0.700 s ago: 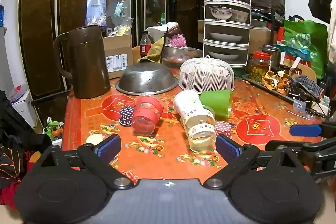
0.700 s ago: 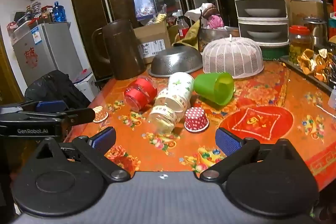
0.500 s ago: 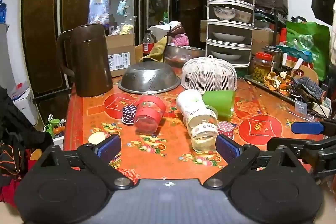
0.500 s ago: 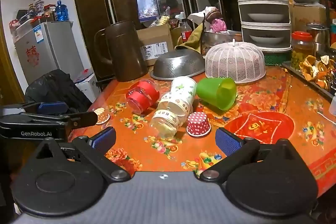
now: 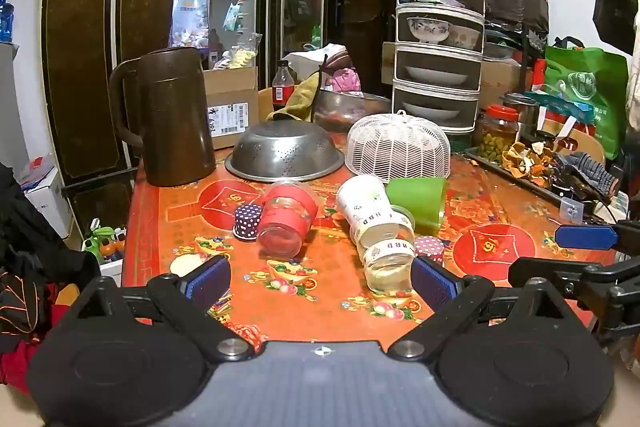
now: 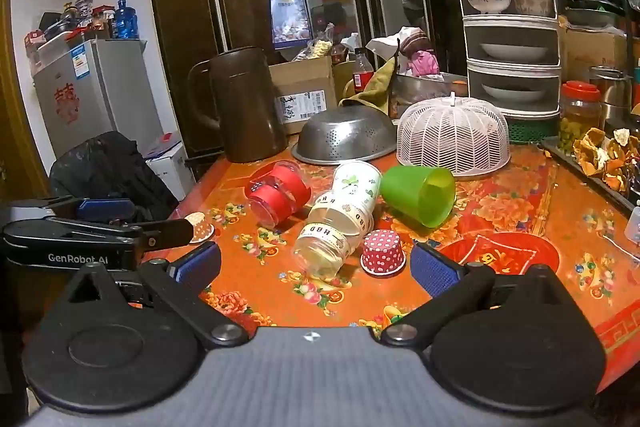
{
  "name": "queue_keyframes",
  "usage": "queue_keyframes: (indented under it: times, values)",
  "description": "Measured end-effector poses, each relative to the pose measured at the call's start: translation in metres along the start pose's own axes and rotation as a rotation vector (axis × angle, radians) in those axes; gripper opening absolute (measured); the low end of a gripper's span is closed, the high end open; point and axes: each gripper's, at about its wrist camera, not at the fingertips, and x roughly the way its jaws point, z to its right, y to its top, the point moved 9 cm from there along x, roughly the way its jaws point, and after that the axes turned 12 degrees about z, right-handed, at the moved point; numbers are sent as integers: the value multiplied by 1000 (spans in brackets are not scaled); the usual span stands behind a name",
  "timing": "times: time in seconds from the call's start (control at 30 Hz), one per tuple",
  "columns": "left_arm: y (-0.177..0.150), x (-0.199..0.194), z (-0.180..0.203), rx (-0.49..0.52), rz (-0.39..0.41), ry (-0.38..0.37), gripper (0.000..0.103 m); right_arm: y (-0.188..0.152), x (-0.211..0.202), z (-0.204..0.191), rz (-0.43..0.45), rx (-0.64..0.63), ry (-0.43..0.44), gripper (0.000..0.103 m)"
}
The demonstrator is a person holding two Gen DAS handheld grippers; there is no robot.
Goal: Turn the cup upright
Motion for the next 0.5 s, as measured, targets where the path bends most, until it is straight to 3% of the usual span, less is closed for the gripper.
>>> queue_keyframes:
  times: [0.5]
  values:
    - [-1, -2, -1, -6, 1, 4, 98, -2, -3, -5, -3, 3, 22, 102]
